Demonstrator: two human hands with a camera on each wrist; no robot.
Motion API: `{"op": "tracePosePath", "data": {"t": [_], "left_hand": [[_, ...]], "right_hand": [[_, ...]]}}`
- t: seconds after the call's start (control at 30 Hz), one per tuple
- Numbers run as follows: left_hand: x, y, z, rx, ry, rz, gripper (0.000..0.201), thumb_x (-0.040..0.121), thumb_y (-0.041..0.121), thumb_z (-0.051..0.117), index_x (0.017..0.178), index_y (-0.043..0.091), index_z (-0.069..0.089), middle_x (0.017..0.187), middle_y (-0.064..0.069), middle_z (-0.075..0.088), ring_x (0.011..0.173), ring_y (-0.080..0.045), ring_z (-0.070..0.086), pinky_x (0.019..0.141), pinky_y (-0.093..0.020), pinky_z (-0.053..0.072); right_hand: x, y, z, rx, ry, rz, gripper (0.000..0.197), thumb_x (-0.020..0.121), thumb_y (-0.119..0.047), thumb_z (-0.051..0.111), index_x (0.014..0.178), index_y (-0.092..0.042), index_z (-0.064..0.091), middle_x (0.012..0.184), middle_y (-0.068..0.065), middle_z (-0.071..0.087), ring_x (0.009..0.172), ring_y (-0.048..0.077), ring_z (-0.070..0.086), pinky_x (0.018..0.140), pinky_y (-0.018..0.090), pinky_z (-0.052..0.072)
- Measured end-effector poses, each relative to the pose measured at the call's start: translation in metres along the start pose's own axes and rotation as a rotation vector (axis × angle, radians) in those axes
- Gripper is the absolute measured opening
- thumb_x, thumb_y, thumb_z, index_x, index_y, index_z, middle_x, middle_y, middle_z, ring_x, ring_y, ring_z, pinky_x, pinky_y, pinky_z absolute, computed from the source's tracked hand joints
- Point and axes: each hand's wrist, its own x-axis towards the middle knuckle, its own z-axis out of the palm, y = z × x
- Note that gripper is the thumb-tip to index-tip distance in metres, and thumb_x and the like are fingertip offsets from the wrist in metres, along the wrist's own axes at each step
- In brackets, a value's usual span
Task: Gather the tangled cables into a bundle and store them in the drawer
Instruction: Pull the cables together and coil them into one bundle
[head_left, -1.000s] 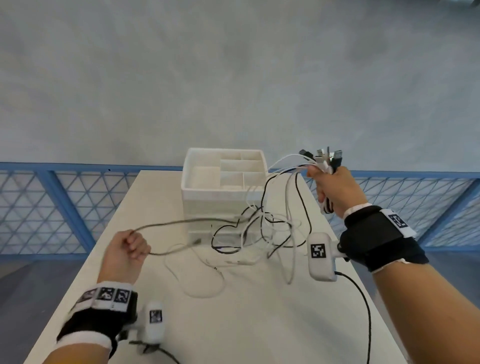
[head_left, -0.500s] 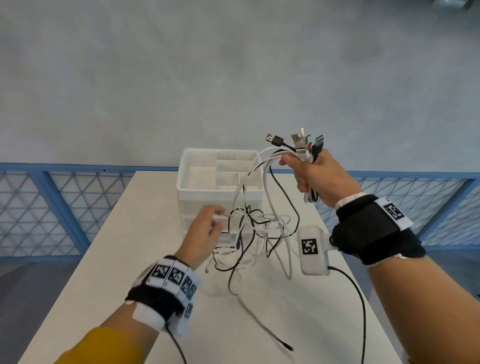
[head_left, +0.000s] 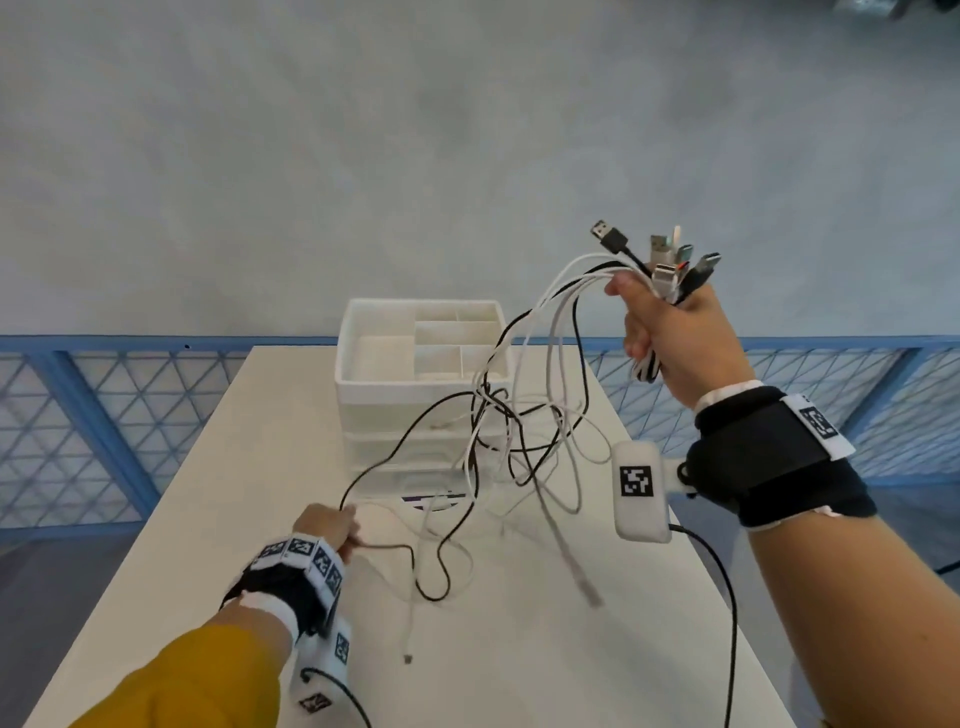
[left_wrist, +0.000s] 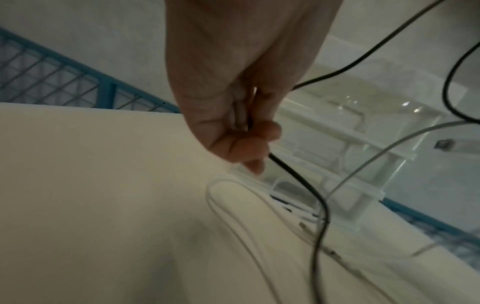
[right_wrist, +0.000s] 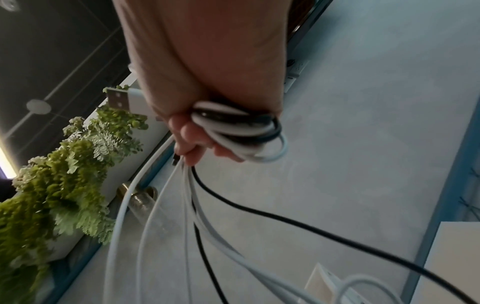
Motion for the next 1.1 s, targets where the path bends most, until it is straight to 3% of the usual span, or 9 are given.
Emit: {"op": "tracePosePath", "data": {"t": [0.13,0.23,0.33,0.5,0.63,0.73,0.93,1.0,1.1], "left_hand": [[-0.005,0.013,-0.001,0.400,-0.150,-0.005,0.035,0.087,0.027,0.058,0.084,-0.007,0.059,0.083,-0.023,0.064,0.082,-0.037,0.064,0.076,-0.039,0.051],[-0.032,0.059,-0.006,0.533,-0.018,0.462,0.061,0.082,0.023,0.063,0.132,0.002,0.036,0.131,-0.021,0.043,0.119,-0.034,0.047,0.102,-0.041,0.041],[-0.069,0.100,-0.003,0.425,-0.052,0.963,0.063,0.087,0.005,0.052,0.143,0.015,0.025,0.144,-0.006,0.033,0.105,-0.016,0.050,0.101,-0.029,0.040],[-0.076,0.118,0.013,0.505,-0.204,1.084,0.040,0.089,0.009,0.053,0.128,0.011,0.048,0.119,-0.005,0.055,0.084,-0.018,0.051,0.080,-0.015,0.034],[-0.062,0.104,0.009,0.294,-0.203,0.963,0.017,0.090,0.011,0.052,0.094,0.003,0.067,0.083,-0.010,0.063,0.076,-0.022,0.058,0.070,-0.025,0.044],[-0.032,0.080,-0.006,0.124,-0.029,0.635,0.021,0.091,0.014,0.051,0.084,0.002,0.066,0.069,-0.010,0.060,0.058,-0.023,0.054,0.056,-0.025,0.044],[0.015,-0.003,-0.034,0.392,-0.016,0.056,0.036,0.093,0.015,0.046,0.061,-0.001,0.051,0.048,-0.012,0.056,0.028,-0.018,0.047,0.038,-0.020,0.037],[0.021,-0.020,-0.031,0.432,-0.026,0.016,0.032,0.091,0.012,0.047,0.064,-0.003,0.055,0.054,-0.016,0.061,0.040,-0.023,0.055,0.048,-0.027,0.044],[0.017,-0.032,-0.035,0.706,-0.028,0.000,0.029,0.093,0.014,0.043,0.105,-0.004,0.061,0.108,-0.019,0.067,0.098,-0.030,0.065,0.082,-0.031,0.051]], "right_hand": [[0.002,0.000,0.009,-0.048,-0.053,0.002,0.019,0.090,-0.030,0.055,0.075,-0.024,0.065,0.034,-0.005,0.043,0.040,0.015,0.042,0.065,0.030,0.040],[-0.001,-0.002,0.023,-0.067,-0.103,-0.008,0.019,0.091,-0.027,0.055,0.076,-0.022,0.065,0.041,0.001,0.043,0.042,0.017,0.041,0.058,0.029,0.041],[-0.003,-0.008,0.032,-0.065,-0.182,-0.039,0.018,0.091,-0.025,0.055,0.076,-0.021,0.064,0.045,0.006,0.040,0.043,0.021,0.040,0.056,0.025,0.041],[-0.005,-0.015,0.035,-0.053,-0.249,-0.083,0.017,0.092,-0.024,0.054,0.078,-0.021,0.064,0.044,0.006,0.040,0.044,0.022,0.040,0.055,0.017,0.041],[-0.005,-0.011,0.028,-0.018,-0.237,-0.077,0.017,0.092,-0.024,0.055,0.077,-0.021,0.065,0.039,-0.003,0.040,0.041,0.018,0.040,0.054,0.014,0.043],[-0.006,-0.004,0.026,-0.012,-0.221,-0.066,0.017,0.091,-0.023,0.056,0.077,-0.019,0.065,0.036,-0.005,0.040,0.039,0.016,0.039,0.050,0.025,0.041],[-0.005,-0.003,0.022,0.290,-0.087,0.031,0.018,0.092,-0.021,0.055,0.077,-0.016,0.063,0.038,-0.007,0.037,0.037,0.012,0.033,0.046,0.027,0.033],[0.000,-0.004,0.022,0.252,-0.091,0.014,0.018,0.092,-0.022,0.055,0.077,-0.017,0.063,0.038,-0.007,0.038,0.037,0.012,0.034,0.046,0.028,0.035],[0.003,-0.001,0.025,0.173,-0.103,0.000,0.019,0.090,-0.028,0.056,0.074,-0.023,0.065,0.038,-0.007,0.040,0.038,0.013,0.036,0.050,0.030,0.037]]}}
